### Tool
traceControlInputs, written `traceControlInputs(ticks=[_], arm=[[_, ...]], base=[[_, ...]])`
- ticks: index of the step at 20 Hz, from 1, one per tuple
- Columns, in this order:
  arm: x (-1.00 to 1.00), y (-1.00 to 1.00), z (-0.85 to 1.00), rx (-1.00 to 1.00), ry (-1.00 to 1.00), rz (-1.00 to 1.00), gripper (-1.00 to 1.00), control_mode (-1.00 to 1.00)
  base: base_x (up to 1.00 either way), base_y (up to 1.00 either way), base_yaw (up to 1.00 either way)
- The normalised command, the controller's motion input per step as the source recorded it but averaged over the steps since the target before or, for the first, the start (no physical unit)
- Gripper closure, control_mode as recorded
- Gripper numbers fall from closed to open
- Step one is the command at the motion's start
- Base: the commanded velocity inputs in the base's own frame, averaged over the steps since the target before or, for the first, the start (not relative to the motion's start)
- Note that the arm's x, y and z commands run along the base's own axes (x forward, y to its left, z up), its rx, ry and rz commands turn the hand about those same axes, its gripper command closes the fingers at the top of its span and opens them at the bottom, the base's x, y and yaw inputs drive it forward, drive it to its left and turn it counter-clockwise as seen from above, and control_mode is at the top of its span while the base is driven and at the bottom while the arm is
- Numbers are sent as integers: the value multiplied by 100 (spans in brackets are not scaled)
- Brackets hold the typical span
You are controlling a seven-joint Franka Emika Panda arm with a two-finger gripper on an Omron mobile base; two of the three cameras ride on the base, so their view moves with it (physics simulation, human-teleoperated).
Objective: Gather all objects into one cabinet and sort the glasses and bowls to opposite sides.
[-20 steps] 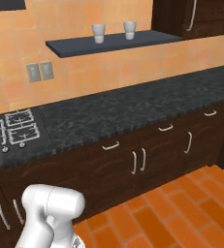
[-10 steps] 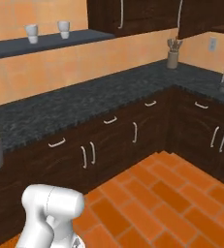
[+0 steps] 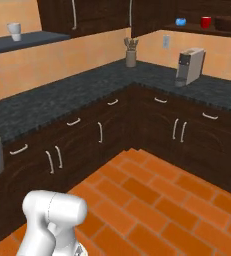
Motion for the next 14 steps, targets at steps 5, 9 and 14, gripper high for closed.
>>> traceControlInputs(ticks=[5, 9, 14], arm=[[0, 0, 0, 0, 0, 0, 100, 100], [0, 0, 0, 0, 0, 0, 100, 100], [0, 0, 0, 0, 0, 0, 100, 100]], base=[[42, -10, -30], [64, -1, -23], [96, 0, -19]])
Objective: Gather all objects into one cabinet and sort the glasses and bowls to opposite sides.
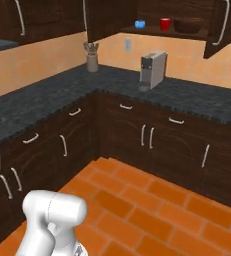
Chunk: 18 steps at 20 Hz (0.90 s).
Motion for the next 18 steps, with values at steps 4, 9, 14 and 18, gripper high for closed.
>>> traceControlInputs(ticks=[4, 9, 14, 18], arm=[[0, 0, 0, 0, 0, 0, 100, 100], [0, 0, 0, 0, 0, 0, 100, 100], [0, 0, 0, 0, 0, 0, 100, 100], [0, 0, 0, 0, 0, 0, 100, 100]], base=[[98, -6, -12], [99, -17, -9], [100, -4, -7], [100, 0, -8]])
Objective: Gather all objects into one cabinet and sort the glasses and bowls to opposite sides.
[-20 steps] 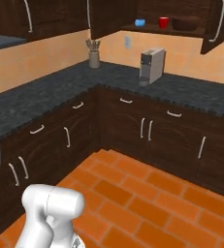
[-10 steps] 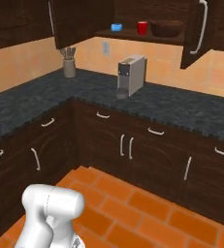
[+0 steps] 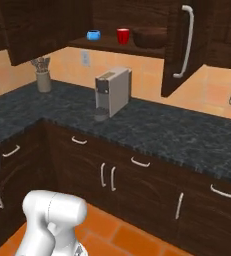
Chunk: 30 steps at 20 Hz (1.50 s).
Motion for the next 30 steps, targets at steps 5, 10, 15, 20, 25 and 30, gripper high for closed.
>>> traceControlInputs(ticks=[5, 10, 15, 20, 25, 30], arm=[[0, 0, 0, 0, 0, 0, 100, 100], [0, 0, 0, 0, 0, 0, 100, 100], [0, 0, 0, 0, 0, 0, 100, 100], [0, 0, 0, 0, 0, 0, 100, 100], [0, 0, 0, 0, 0, 0, 100, 100], [0, 0, 0, 0, 0, 0, 100, 100]], base=[[100, 0, -8], [100, -1, -9], [100, 3, -17], [54, 22, -47], [12, 47, -48], [1, 68, -23]])
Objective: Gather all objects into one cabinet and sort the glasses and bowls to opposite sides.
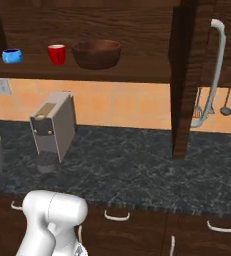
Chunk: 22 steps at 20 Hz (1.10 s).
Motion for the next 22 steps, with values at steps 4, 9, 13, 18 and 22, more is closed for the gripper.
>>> traceControlInputs(ticks=[4, 9, 13, 18, 22], arm=[[0, 0, 0, 0, 0, 0, 100, 100], [0, 0, 0, 0, 0, 0, 100, 100], [0, 0, 0, 0, 0, 0, 100, 100], [0, 0, 0, 0, 0, 0, 100, 100], [0, 0, 0, 0, 0, 0, 100, 100]], base=[[-7, 91, 8], [0, 2, 40], [-6, -96, 49], [-7, -100, 41], [22, -28, 14]])
